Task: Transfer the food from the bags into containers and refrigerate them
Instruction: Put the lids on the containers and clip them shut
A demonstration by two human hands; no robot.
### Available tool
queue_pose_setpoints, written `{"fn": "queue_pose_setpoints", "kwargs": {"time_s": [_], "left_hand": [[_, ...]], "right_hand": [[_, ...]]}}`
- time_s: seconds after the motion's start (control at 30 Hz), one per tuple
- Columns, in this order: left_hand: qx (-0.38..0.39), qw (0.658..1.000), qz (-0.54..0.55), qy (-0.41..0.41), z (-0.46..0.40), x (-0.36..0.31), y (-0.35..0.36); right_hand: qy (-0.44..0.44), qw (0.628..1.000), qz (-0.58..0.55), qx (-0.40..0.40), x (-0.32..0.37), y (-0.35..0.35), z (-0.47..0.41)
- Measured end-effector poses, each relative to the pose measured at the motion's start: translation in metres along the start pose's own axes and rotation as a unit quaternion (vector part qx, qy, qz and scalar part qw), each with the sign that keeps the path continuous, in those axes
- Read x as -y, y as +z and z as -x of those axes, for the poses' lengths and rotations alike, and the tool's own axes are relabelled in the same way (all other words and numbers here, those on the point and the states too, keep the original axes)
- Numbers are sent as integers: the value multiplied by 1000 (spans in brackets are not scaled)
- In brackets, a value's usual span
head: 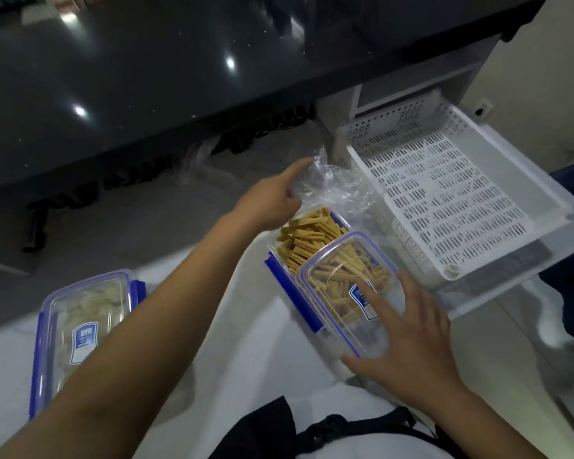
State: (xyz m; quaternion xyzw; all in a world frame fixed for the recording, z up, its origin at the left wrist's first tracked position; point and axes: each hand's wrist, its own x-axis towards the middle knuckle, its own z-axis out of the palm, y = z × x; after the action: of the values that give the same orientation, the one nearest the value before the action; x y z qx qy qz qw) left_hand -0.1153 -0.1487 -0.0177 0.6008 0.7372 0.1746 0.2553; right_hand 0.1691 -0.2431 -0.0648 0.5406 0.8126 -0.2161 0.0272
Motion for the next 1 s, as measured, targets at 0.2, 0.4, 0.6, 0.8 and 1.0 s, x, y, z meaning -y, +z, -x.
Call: {"fn": "queue_pose_setpoints", "kwargs": {"time_s": [0.2,0.4,0.6,0.8,1.0], "left_hand": [[115,992,-5,-49,-76,-4,25],[-62,906,351,-227,-124,27,31],[-201,842,430,-257,-185,51,32],[16,948,265,-178,-173,2,40],[83,994,12,-73,-98,-13,48]], "right_hand": [[5,1000,-19,3,2,0,2],[1,999,-32,-7,1,1,2],[16,999,-29,-11,1,6,-1],[17,1000,-26,3,1,5,-2],[-3,999,-25,34,-2,-2,-1]]}}
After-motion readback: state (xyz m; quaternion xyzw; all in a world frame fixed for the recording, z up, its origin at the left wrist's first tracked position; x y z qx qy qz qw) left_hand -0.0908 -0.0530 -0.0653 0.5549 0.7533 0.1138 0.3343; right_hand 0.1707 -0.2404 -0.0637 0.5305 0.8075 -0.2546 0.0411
